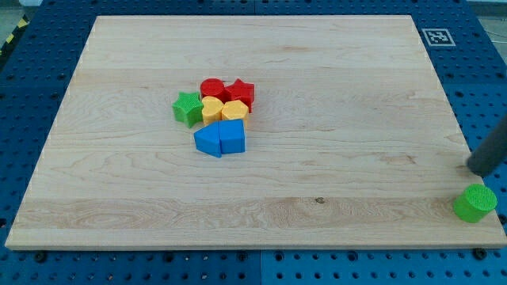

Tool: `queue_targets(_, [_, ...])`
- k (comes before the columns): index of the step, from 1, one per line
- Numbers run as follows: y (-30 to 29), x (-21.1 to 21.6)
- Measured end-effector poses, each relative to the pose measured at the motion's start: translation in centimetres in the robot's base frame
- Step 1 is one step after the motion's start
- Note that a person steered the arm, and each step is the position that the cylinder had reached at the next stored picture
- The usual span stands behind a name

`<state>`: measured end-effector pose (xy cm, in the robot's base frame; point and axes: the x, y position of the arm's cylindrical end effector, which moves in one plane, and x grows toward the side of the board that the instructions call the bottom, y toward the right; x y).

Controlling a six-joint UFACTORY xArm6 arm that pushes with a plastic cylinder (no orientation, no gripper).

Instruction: Push the green circle into the group of blocks

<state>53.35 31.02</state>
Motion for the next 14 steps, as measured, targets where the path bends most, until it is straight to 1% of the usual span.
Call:
queue_targets(1, [1.5,3.5])
queue_targets(2, [1.2,4.8])
queue_targets(4, [-3.4,4.0])
queue_targets(5, [-3.7,4.1])
queue_targets(6, [-0.3,6.9])
queue_targets(7, [-2.8,6.4])
queue_targets(8, [-6.6,2.5])
queue_targets(9, [-10.9,1.0])
queue_targets(10, [-7.2,1.0])
queue_targets(11, [-3.1,4.0])
queue_targets(12, [-5.8,6.0])
queue_targets(14, [-16.7,5.7])
